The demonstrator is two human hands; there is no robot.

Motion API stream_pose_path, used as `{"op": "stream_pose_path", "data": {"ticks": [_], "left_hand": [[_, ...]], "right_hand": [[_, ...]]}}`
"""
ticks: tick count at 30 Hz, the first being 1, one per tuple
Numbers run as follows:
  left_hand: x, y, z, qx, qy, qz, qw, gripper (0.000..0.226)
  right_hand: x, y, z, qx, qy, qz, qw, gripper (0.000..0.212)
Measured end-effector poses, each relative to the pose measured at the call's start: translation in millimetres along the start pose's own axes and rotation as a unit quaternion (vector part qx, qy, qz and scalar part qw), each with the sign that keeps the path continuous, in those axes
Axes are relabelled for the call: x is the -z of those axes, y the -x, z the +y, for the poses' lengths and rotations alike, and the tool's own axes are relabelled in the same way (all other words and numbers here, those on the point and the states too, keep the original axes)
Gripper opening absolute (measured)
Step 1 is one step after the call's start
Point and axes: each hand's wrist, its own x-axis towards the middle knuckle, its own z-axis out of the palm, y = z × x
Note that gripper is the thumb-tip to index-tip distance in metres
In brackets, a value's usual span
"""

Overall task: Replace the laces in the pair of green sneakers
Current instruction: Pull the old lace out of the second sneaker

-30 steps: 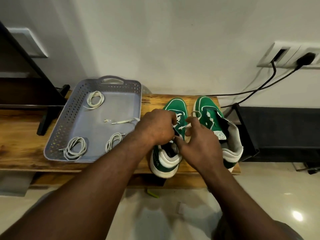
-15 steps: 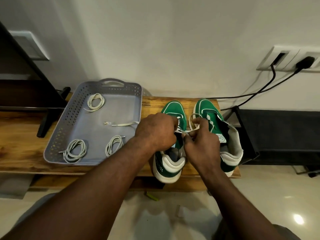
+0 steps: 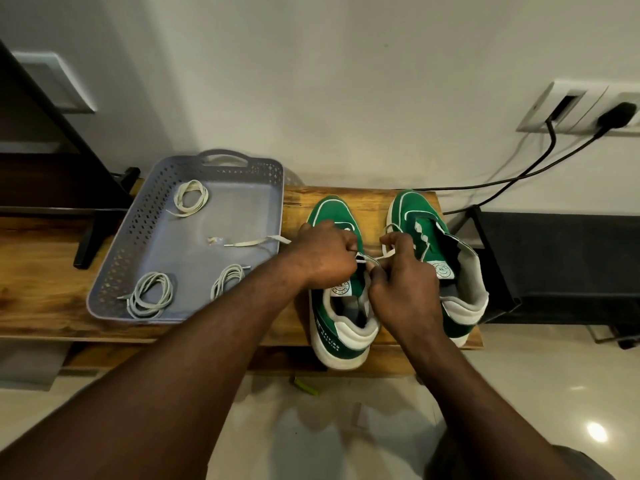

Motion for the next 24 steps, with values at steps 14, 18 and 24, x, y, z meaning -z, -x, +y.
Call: {"op": "stream_pose_path", "data": {"ticks": [14,18,24], "left_hand": [[9.6,4.2,-0.3,0.026,0.045,0.021,0.998,0.014],[15.8,9.7,4.4,0.021,0.03,0.0,0.999,0.016],[39.3,24.1,2.1,0.009,0.251,-0.007,0.968,0.029]], "right_hand": [[4.4,5.1,-0.6,-0.002,0.051,0.007,0.999,0.035],[4.3,4.5,-10.3,0.0,0.074,0.002,0.997,0.036],[10.0,6.9,-7.1,-0.003,0.092,0.031,0.995,0.033]]}}
